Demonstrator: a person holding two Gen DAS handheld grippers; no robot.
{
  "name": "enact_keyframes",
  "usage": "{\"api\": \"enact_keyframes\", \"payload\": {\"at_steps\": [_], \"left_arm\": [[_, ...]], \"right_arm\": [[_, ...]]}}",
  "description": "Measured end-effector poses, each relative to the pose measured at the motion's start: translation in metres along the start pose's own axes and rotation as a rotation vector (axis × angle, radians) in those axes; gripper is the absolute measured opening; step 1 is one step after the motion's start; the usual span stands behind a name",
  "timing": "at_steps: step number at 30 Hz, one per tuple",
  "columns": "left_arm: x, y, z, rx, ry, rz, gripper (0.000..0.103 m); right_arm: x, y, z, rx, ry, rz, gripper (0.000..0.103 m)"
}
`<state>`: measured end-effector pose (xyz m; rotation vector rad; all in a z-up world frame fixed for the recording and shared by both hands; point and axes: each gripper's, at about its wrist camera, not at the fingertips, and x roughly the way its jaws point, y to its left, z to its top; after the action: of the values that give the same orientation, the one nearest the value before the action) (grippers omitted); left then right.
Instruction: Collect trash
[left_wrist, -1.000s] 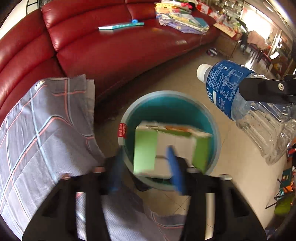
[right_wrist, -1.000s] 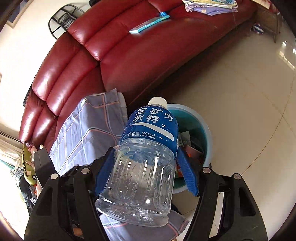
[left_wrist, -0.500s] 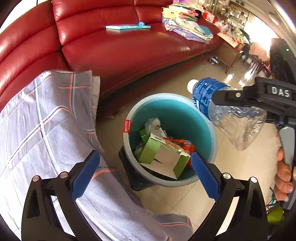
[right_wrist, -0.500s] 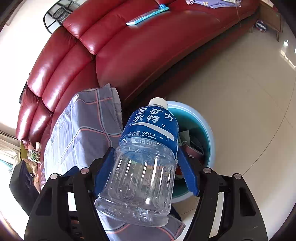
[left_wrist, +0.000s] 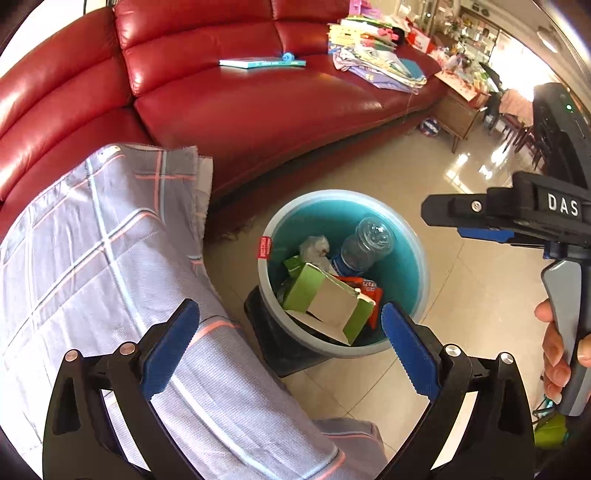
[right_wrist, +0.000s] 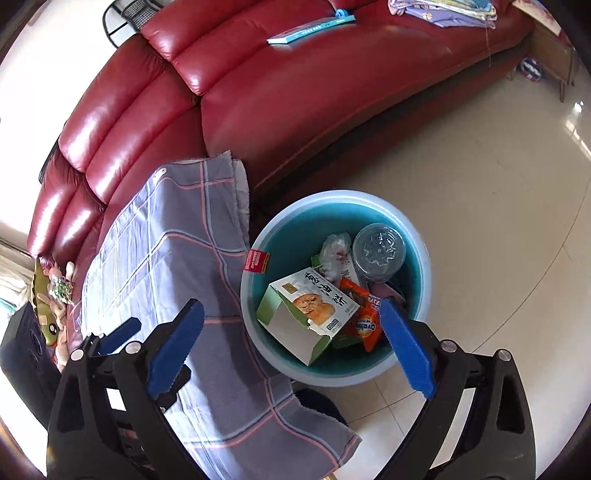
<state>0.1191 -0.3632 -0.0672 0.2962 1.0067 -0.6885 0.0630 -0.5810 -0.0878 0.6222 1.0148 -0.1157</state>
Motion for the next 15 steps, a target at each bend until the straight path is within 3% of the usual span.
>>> {"api": "enact_keyframes", "payload": {"at_steps": [6,9,15], "left_arm": [[-0.024,0.01,-0.012,-0.046,-0.003,-0.036,0.099],[-0.041,0.013,-0.02,-0.062,-0.031,0.023,0.099],[-0.066,0.02,-0.038,-0.118,-0.046,0.047,0.099]], "right_arm": [[-0.023,0.02,-0.023,-0.109,-0.004,-0.083,0.096],[-0.035,0.031,-0.038,-0.167,-0.005,-0.124,0.096],[-0.055,0.054,-0.068,-0.3,-0.024,-0.218,0.096]]}}
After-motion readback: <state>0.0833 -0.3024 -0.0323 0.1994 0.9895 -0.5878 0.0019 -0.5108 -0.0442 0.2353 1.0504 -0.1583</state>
